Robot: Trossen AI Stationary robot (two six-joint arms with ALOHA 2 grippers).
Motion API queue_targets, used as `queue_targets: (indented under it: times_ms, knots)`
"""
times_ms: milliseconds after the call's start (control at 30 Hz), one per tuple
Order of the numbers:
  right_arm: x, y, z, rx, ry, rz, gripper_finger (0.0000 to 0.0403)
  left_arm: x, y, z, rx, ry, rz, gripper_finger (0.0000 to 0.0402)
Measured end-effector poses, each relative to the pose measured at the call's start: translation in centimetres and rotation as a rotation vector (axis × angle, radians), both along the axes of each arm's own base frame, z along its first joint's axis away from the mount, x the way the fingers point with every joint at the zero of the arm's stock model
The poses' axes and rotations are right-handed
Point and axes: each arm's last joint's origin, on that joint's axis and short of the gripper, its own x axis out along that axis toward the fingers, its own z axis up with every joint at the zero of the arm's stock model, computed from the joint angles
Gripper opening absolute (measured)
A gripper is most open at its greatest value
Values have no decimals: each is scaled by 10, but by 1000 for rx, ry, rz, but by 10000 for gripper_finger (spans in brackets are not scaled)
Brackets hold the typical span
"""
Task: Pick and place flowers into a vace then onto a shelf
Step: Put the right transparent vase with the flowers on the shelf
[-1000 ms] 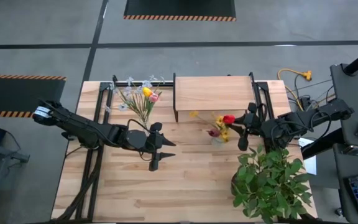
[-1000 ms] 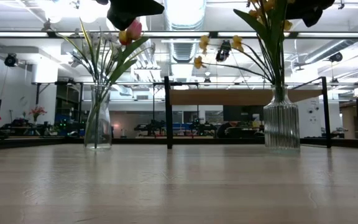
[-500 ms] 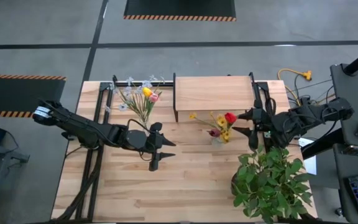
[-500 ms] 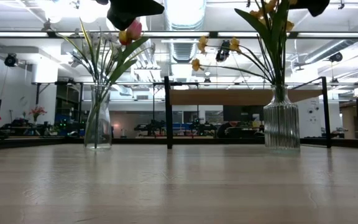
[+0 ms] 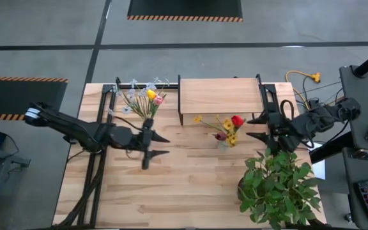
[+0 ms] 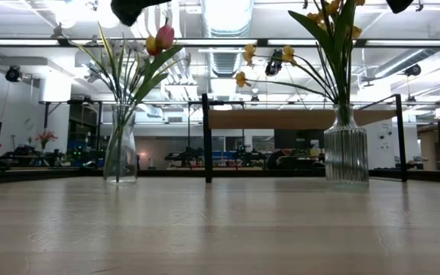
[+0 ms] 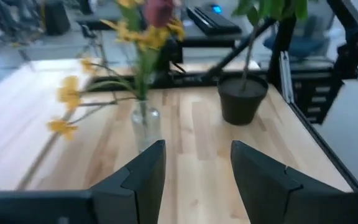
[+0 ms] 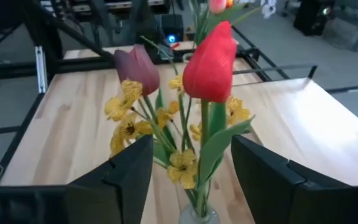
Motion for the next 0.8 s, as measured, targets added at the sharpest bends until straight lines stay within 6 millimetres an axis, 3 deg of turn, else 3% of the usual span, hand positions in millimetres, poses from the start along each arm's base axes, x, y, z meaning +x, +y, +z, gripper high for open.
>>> queue_targets:
  times_ms: [200,433,633,800]
  knots:
    - [-11,2,-5,-61,-51,-33,192,-40,12,-21,-19,-116,9,165]
    - [-19,4,-10,-86,-118,-34,177,-70,21,-43,51,-254,1,165]
    - [-13,10,-21,-85,-152,-22,171,-82,24,-58,41,-270,3,163]
    - [-8,12,-45,-114,-153,-72,170,-83,25,-77,51,-246,1,163]
